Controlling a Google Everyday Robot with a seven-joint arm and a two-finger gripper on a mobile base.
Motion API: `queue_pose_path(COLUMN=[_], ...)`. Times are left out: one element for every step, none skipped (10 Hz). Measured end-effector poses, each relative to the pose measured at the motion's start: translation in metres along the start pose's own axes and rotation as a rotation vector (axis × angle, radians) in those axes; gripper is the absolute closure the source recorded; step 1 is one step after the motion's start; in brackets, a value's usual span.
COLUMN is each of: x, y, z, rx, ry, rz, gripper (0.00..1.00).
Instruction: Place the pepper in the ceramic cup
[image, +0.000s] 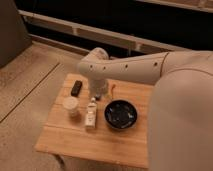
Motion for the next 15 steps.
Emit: queue_pose_path(x=[-0.008,-0.012,-0.01,-0.011,-0.011,-0.011,-0.013,-0.023,-0.035,-0.053,-0.071,-0.079,-0.085,-0.089,-0.091], y=[-0.03,-0.046,-0.042,-0.039,-0.04,-0.042,-0.041,-0.046,-0.055,-0.069,-0.088,-0.096,-0.103,-0.109,-0.111], z=[0.002,0.002,0.002,0.002,0.002,0.002,0.001,-0.002,-0.004,-0.008,-0.009,-0.006,0.0,0.009,0.023], rx=[0.043,0.064,0.058,0.053,0.053,0.056,0.057,0.071,0.089,0.1,0.093,0.08,0.054,0.016,-0.06], ry=[-0.016,-0.021,-0.019,-0.021,-0.021,-0.023,-0.033,-0.073,-0.113,-0.168,-0.211,-0.22,-0.221,-0.209,-0.178], rz=[0.043,0.065,0.061,0.057,0.059,0.06,0.06,0.06,0.066,0.079,0.111,0.135,0.16,0.176,0.187], gripper=[0.35,0.35,0.35,0.35,0.35,0.35,0.35,0.35,0.35,0.35,0.35,0.35,0.35,0.35,0.35])
